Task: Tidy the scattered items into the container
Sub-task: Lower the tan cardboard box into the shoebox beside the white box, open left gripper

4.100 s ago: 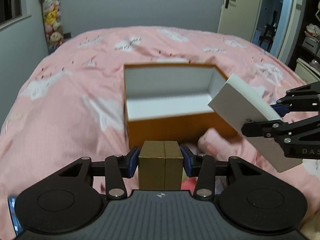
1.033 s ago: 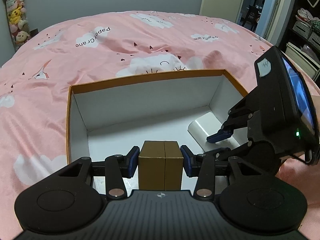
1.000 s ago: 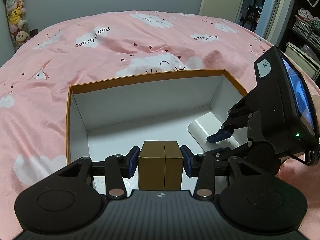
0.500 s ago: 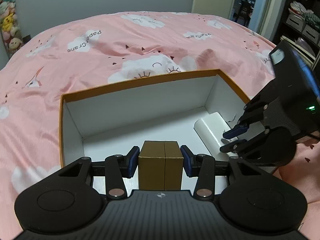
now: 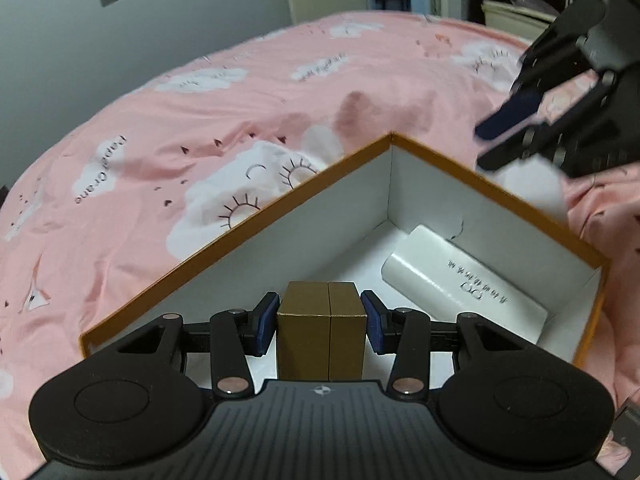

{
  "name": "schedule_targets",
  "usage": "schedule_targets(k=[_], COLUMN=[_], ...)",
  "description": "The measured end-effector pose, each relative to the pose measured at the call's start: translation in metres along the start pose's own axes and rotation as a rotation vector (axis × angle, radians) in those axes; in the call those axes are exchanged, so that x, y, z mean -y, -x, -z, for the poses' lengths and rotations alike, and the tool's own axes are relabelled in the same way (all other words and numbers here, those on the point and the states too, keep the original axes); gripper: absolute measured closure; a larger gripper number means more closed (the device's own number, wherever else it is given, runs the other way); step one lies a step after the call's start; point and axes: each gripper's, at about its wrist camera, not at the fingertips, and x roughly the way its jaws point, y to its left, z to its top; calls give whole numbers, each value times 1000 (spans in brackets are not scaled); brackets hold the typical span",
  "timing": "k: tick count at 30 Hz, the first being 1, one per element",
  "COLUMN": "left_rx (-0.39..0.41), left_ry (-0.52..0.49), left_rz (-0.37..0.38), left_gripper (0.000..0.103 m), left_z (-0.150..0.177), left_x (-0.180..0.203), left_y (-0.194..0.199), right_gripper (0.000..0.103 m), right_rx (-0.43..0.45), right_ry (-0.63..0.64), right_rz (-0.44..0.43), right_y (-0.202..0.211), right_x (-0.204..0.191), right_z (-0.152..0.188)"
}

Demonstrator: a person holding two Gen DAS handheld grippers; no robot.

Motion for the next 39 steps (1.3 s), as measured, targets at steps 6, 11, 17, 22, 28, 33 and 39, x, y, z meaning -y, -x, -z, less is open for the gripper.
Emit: schedule_targets(k=[6, 11, 17, 22, 28, 33, 39], left_rx=[-172, -274, -294, -298, -287, -325, -280], left_ry=[17, -102, -224, -260, -288, -288, -294], left_rz=[63, 59, 43, 29, 22, -2, -23], left_gripper=[52, 52, 50, 45, 33, 47, 52], left_z=[-16, -25, -30, -27, -24, -16, -18], left_x=[-12, 2, 23, 30, 34, 34, 29], left_y=[-36, -56, -67, -70, -49, -51, -55], right_gripper=[80, 79, 78, 76, 76, 75, 75], right_rx=[24, 77, 70, 81, 99, 103, 98], right_ry=[-212, -375, -427, -471, -467, -505, -496], right_rz=[51, 56, 90, 50, 26, -38, -61], right_y=[-9, -24, -49, -61, -62, -60, -56], right_x=[29, 42, 47, 50, 50, 56, 52], right_z=[20, 36, 49, 59, 65, 70, 73])
